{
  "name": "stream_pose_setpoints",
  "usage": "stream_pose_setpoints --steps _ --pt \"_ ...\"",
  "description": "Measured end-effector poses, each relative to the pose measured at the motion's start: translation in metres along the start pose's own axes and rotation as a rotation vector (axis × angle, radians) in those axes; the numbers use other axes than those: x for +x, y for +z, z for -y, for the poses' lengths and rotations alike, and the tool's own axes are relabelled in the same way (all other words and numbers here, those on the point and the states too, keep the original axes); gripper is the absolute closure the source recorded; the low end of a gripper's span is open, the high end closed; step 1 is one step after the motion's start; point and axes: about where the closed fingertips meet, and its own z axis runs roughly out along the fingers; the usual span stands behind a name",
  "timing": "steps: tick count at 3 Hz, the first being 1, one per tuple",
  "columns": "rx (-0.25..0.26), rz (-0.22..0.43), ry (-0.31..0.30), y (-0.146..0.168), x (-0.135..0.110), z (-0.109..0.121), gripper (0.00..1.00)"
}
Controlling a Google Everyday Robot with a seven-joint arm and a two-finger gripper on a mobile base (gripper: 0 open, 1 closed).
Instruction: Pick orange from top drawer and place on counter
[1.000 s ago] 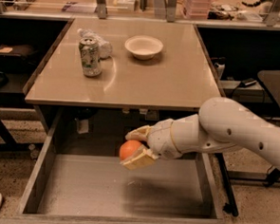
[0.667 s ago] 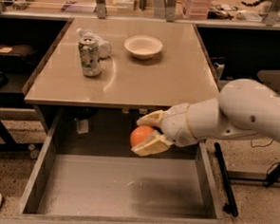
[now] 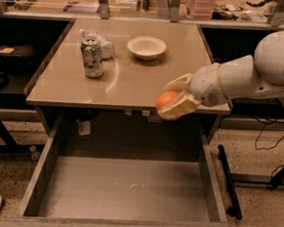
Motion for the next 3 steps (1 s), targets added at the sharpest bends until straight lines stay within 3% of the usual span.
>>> stream_pose_setpoints --steps 1,2,3 --pt "0.043 0.019 -0.025 -0.016 -0.016 0.017 1.00" --pt "0.048 0.019 -0.023 -0.014 -0.016 0.017 1.00" --pt "0.132 0.040 0.012 -0.013 -0.009 0.041 1.00"
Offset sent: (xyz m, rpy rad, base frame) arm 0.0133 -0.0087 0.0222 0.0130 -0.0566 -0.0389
